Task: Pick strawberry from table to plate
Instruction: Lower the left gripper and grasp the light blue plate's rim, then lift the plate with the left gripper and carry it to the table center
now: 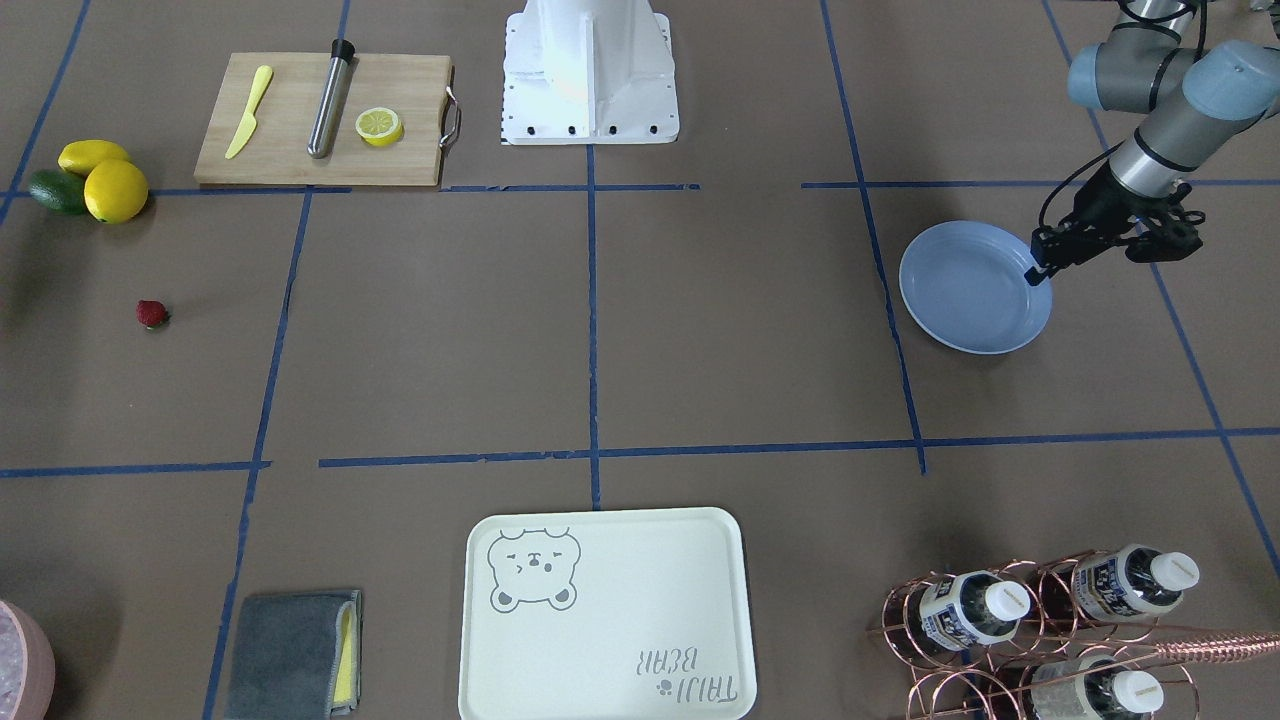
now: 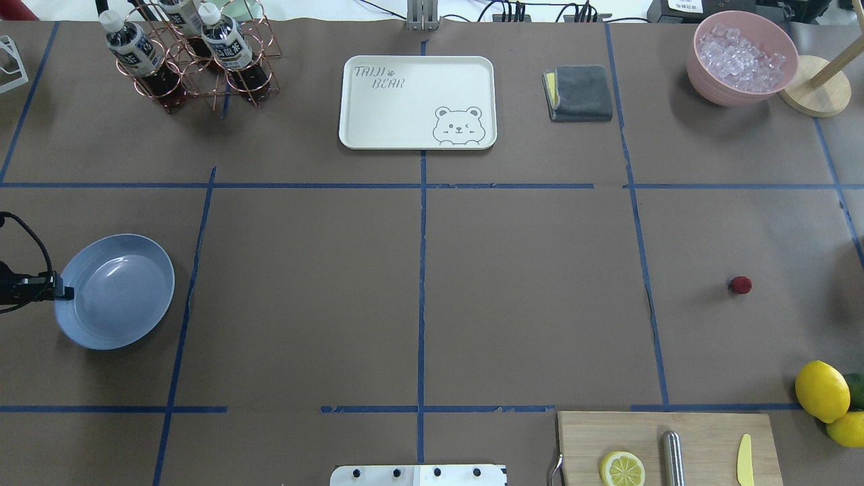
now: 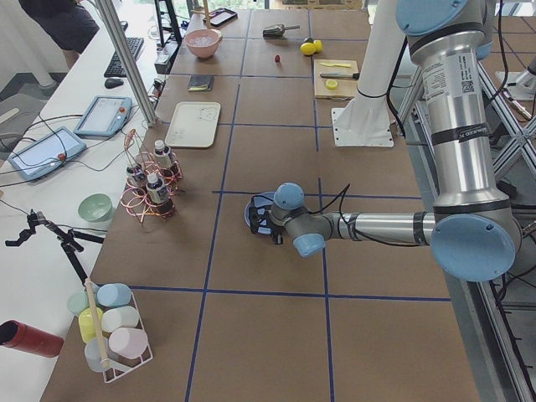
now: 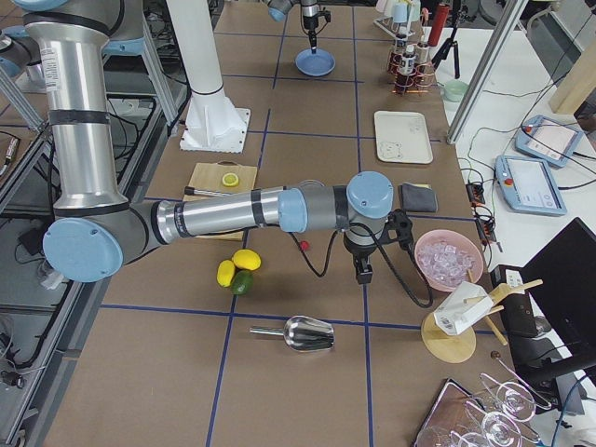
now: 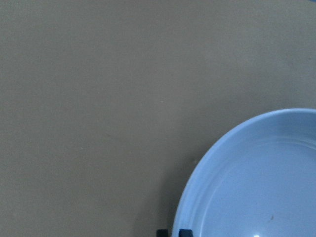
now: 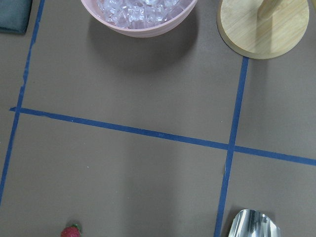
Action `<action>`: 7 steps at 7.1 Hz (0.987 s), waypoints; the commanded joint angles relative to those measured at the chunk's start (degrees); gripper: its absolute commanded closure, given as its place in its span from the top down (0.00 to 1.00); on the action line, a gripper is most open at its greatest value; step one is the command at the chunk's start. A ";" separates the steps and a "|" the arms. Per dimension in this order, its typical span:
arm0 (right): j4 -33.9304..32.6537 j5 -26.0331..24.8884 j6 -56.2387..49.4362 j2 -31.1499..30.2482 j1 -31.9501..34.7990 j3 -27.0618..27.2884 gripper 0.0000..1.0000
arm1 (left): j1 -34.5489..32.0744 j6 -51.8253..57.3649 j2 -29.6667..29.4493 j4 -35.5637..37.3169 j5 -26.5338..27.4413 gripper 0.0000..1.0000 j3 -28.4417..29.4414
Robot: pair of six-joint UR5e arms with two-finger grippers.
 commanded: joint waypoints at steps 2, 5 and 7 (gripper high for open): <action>0.00 0.44 3.62 0.00 -0.09 0.55 1.00 | -16.84 0.46 0.64 0.08 -15.60 0.00 -3.92; 0.09 1.14 5.49 0.44 -0.44 0.55 1.00 | -17.07 -2.60 -11.68 10.12 -16.19 0.00 -6.04; 0.09 1.06 5.50 0.53 -0.79 0.55 1.00 | -9.38 -14.16 -23.13 17.19 -9.90 0.00 -6.13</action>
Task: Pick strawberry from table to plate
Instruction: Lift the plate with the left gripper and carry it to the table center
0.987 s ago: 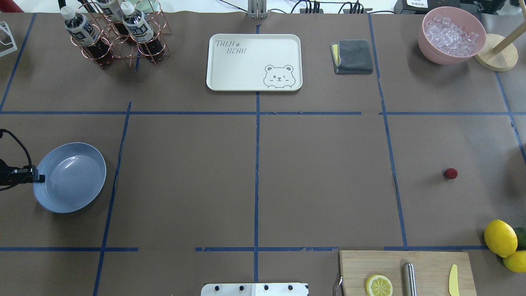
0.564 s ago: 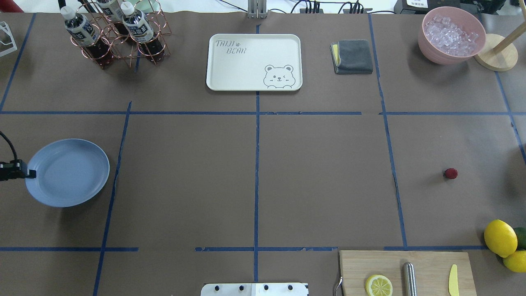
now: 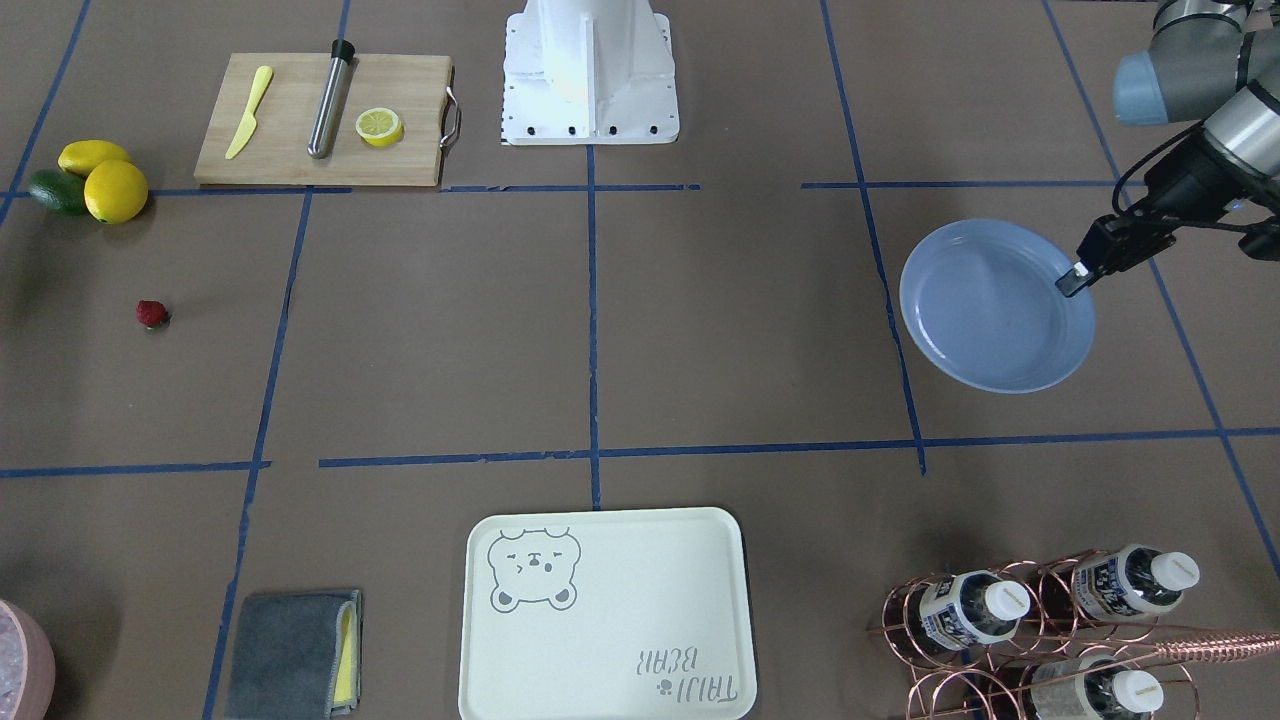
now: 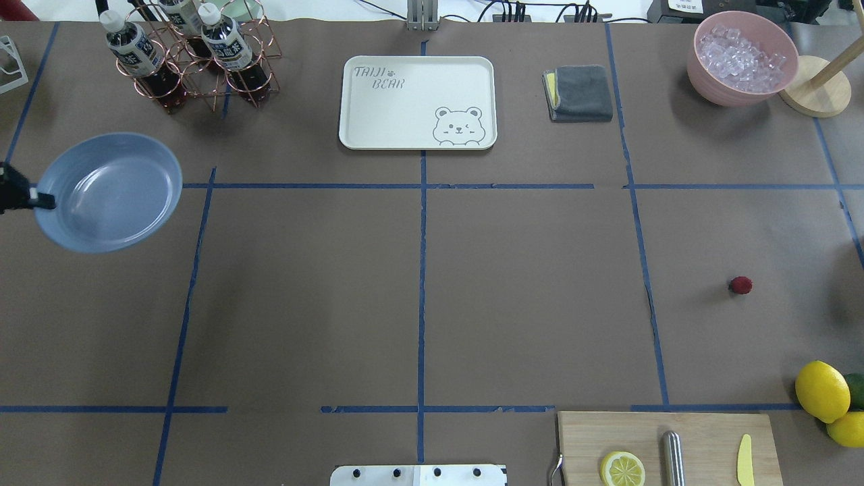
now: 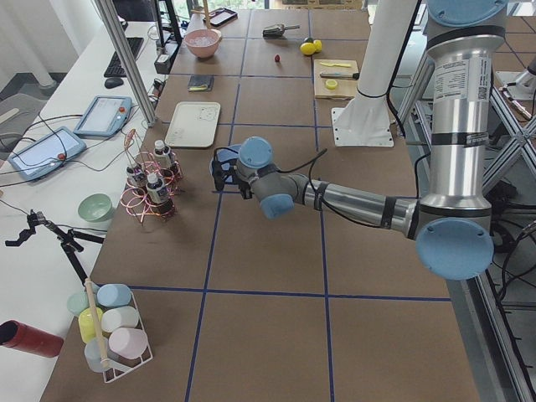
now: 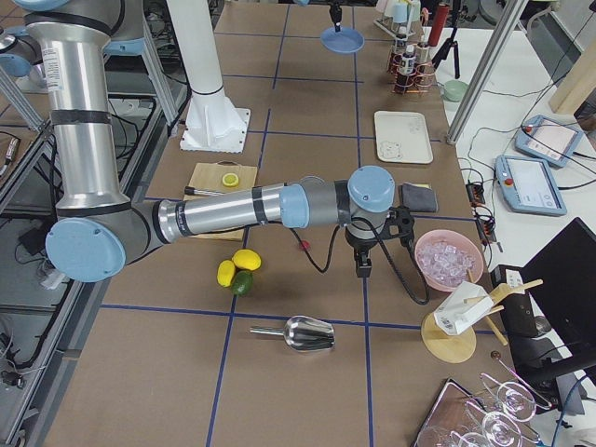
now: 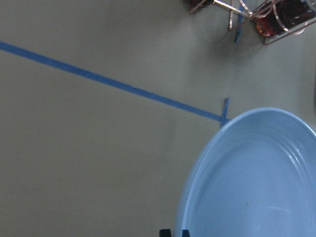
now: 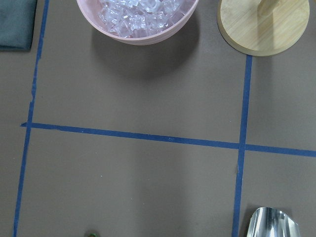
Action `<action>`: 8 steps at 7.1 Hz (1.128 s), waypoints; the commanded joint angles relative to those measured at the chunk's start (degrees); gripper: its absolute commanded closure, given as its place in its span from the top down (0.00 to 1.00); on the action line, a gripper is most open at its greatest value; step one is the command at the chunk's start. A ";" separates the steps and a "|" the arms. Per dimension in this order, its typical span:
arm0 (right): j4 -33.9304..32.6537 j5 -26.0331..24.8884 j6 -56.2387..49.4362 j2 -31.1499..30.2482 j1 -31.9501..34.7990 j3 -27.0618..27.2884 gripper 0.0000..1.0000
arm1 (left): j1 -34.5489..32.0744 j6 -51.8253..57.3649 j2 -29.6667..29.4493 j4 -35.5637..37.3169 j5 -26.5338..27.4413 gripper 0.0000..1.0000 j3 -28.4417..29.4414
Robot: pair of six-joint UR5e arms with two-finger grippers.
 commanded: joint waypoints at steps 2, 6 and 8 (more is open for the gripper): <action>0.00 -0.06 0.04 0.09 -0.70 0.00 1.00 | 13.93 -19.96 -12.37 5.43 10.35 0.00 -0.77; 0.00 -0.06 1.45 0.09 -1.14 0.00 1.00 | 31.26 -32.41 -18.08 9.18 28.29 0.00 -0.78; 0.00 -0.06 1.45 0.09 -1.40 0.00 1.00 | 36.90 -34.34 -23.01 15.26 33.22 0.00 0.36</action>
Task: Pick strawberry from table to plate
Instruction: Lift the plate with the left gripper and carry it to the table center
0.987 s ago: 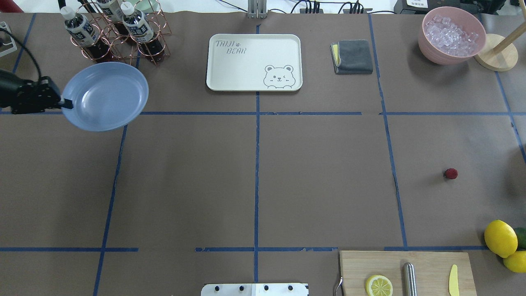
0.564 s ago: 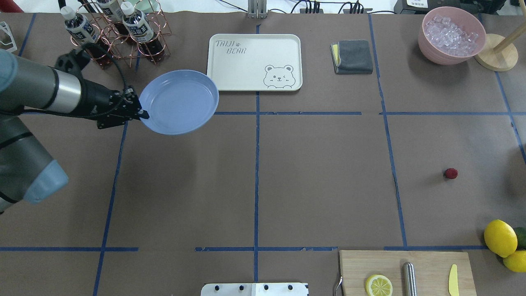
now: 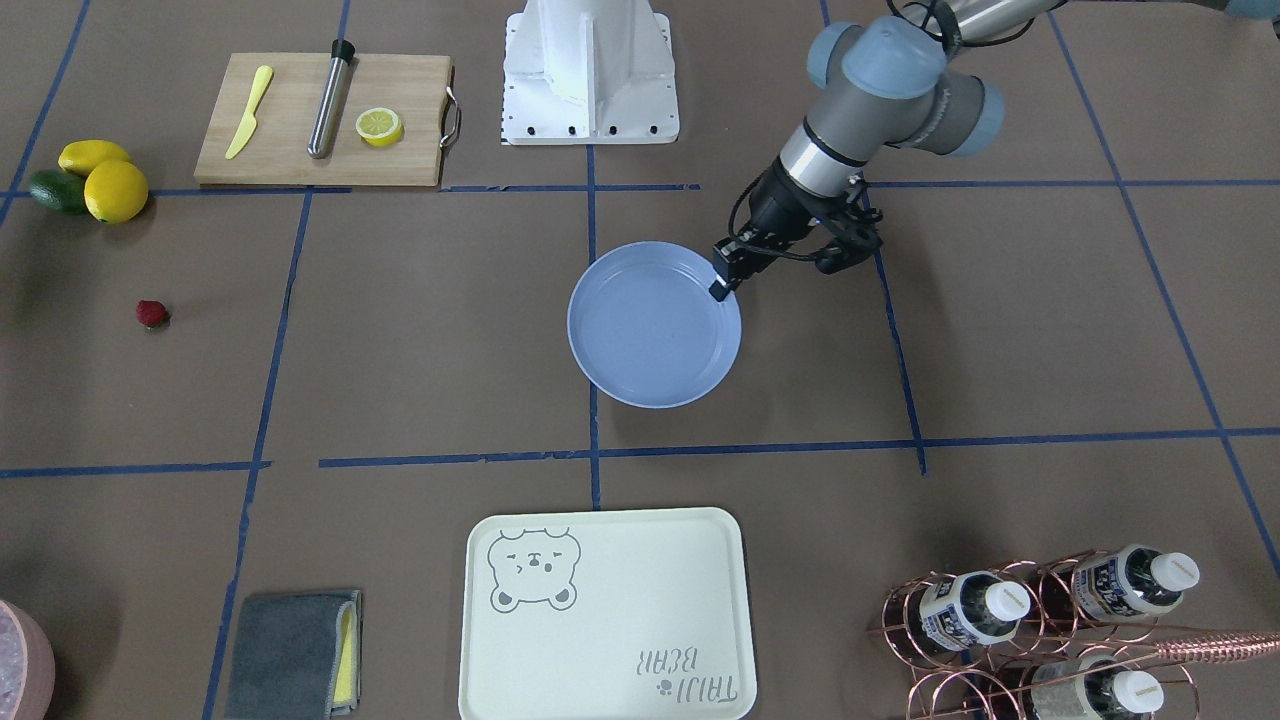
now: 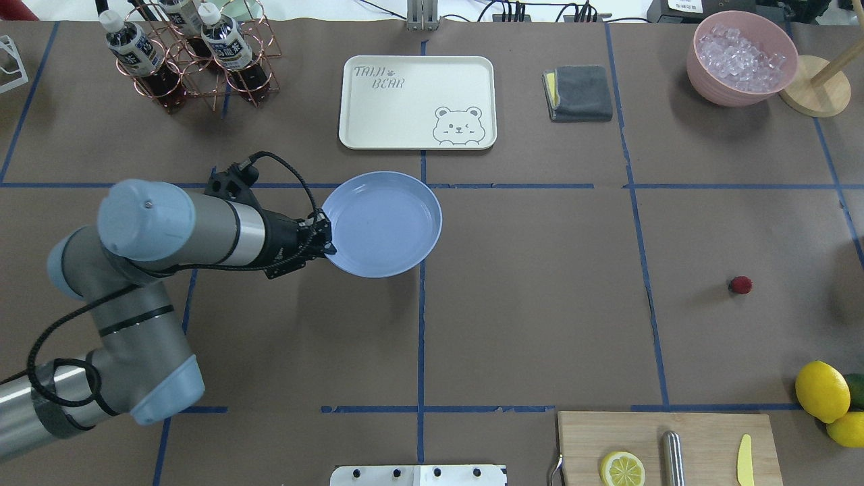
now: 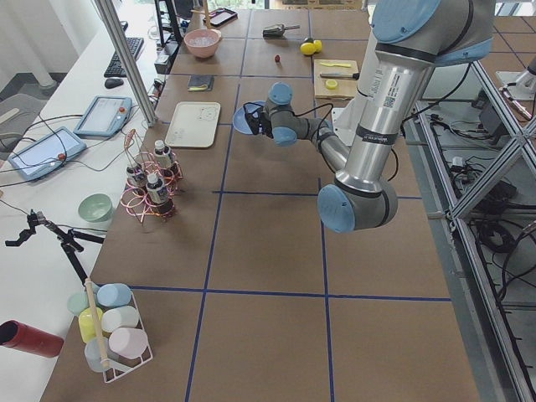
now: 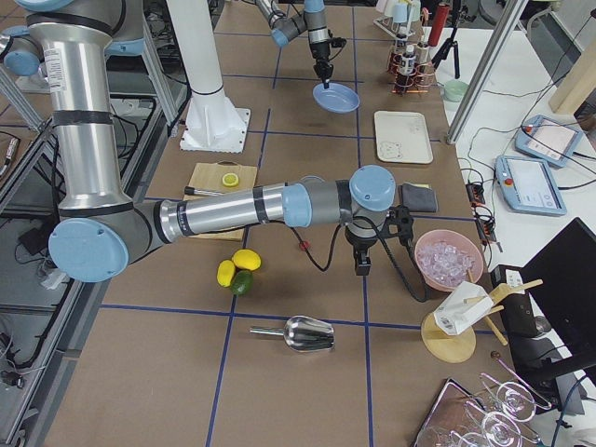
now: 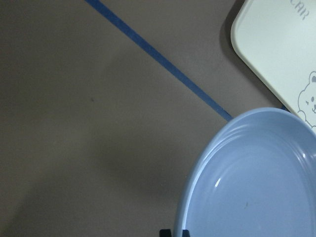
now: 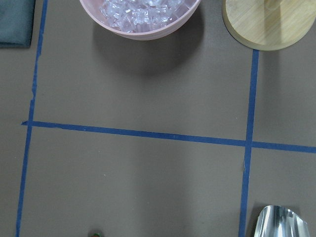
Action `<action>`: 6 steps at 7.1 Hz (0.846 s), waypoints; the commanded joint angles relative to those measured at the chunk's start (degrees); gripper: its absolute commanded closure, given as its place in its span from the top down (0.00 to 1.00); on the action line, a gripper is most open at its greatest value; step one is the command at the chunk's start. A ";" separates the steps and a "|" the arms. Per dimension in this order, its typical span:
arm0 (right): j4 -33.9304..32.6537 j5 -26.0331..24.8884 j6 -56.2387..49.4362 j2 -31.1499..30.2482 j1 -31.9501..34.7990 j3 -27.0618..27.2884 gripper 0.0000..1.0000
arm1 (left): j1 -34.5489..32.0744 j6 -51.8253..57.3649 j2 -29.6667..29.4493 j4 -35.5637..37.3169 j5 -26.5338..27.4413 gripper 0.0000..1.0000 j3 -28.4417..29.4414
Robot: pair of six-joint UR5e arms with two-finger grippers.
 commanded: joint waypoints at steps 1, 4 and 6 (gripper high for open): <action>0.00 0.00 0.08 0.00 -0.17 -0.08 1.00 | 5.46 -1.38 -2.27 2.77 5.49 0.00 1.16; 0.00 0.00 0.16 0.00 -0.26 0.01 1.00 | 6.63 -0.86 -2.54 2.68 5.25 0.52 2.05; 0.00 0.00 1.04 0.00 -0.61 0.01 1.00 | 5.93 0.02 -0.53 3.47 5.07 1.00 -1.27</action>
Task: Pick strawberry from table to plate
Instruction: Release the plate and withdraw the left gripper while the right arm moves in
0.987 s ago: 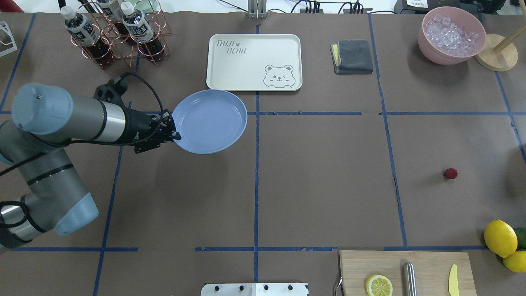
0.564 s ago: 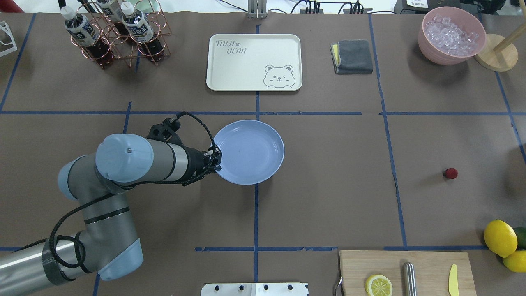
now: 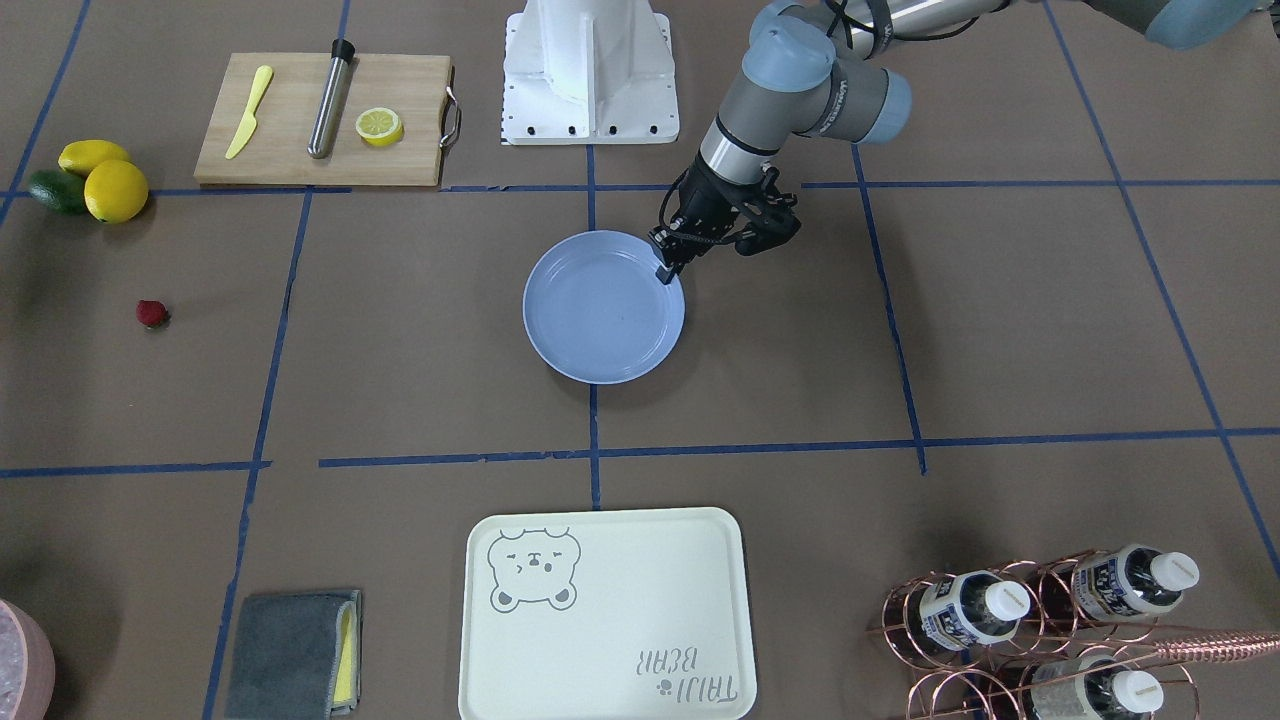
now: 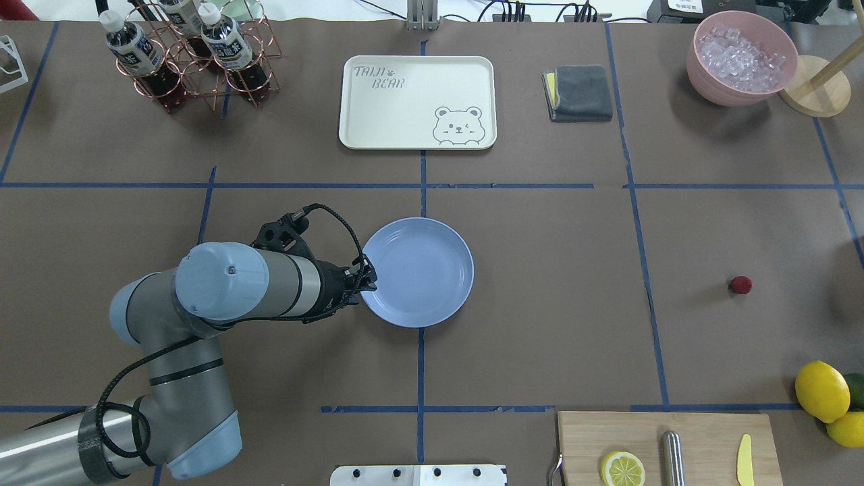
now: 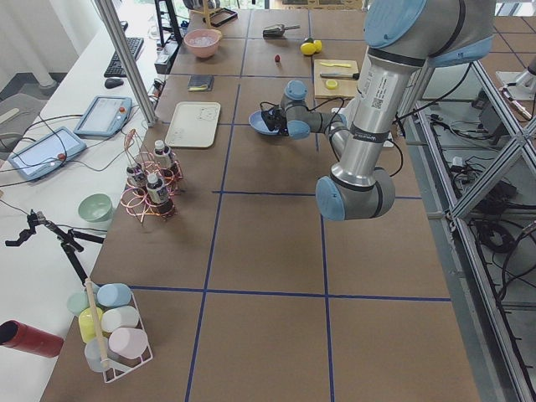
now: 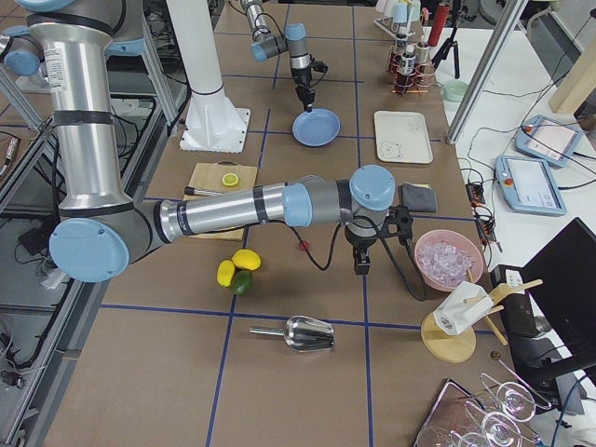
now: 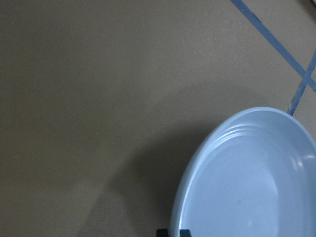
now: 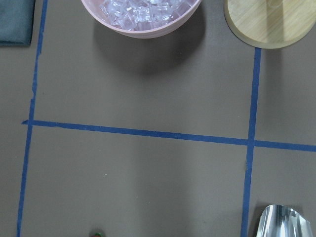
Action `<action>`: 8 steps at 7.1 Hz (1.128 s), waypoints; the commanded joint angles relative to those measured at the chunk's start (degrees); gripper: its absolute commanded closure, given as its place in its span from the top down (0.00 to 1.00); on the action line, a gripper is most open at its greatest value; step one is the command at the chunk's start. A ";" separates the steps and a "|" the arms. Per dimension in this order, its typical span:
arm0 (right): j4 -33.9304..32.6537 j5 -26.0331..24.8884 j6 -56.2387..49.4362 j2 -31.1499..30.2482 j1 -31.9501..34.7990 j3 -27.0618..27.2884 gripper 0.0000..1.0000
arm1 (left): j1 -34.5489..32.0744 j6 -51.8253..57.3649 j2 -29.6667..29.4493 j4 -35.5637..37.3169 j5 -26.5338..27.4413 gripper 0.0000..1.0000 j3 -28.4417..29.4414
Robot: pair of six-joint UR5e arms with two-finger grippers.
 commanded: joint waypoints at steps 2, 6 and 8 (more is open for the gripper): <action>0.00 0.00 5.06 0.00 -3.20 2.36 1.00 | -3.83 5.44 0.84 9.89 -0.48 1.00 -6.03; 21.43 -7.25 37.87 -1.40 -19.43 6.86 1.00 | -20.69 15.81 2.06 13.63 -9.27 1.00 -8.42; 27.06 -8.70 44.72 -2.72 -24.13 6.95 1.00 | -20.38 17.95 3.21 14.07 -9.10 1.00 -7.57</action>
